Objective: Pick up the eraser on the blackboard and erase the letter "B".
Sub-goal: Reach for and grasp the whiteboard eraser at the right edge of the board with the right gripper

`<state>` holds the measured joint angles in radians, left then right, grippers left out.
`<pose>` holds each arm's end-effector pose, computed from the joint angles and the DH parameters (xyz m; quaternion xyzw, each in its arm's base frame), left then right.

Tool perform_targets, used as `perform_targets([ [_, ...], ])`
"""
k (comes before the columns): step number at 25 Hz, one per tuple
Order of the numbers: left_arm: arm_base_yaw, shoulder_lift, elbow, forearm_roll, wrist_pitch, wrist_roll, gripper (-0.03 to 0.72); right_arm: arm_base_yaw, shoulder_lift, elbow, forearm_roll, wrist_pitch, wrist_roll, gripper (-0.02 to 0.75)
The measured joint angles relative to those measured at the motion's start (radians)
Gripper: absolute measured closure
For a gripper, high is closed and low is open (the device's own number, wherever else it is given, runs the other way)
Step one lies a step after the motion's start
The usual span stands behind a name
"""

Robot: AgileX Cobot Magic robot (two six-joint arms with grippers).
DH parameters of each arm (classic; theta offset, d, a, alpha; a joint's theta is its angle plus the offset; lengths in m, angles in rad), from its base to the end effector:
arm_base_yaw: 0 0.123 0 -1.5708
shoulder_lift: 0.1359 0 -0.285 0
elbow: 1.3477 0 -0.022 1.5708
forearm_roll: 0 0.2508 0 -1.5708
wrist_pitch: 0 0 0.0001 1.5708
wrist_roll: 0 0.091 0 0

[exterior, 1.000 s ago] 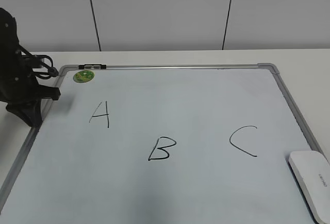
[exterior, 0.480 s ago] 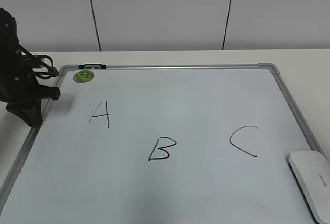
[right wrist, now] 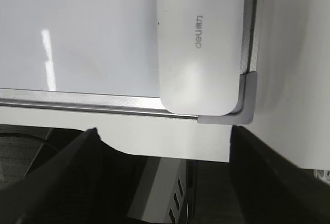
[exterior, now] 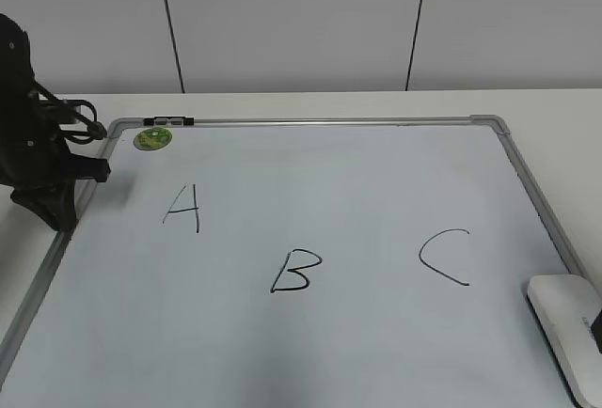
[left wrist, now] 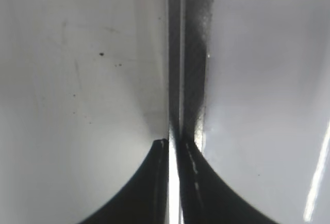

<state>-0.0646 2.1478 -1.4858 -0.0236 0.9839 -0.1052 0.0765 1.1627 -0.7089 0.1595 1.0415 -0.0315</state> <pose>0.4089 -0.0282 0.1297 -0.0268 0.9996 -0.0103 0.0052 0.1789 0.0262 0.2393 -0.0192 0.9939 0.0736 0.0794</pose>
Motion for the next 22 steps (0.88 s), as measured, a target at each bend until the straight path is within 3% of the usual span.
perform_targets([
  [13, 0.0, 0.0, 0.0, -0.003, 0.0, 0.0, 0.663, 0.0, 0.237, -0.054, -0.044, -0.1, 0.013, 0.161],
  [22, 0.0, 0.0, 0.0, -0.006, 0.0, 0.0, 0.663, 0.0, 0.387, -0.126, -0.052, -0.111, 0.015, 0.068],
])
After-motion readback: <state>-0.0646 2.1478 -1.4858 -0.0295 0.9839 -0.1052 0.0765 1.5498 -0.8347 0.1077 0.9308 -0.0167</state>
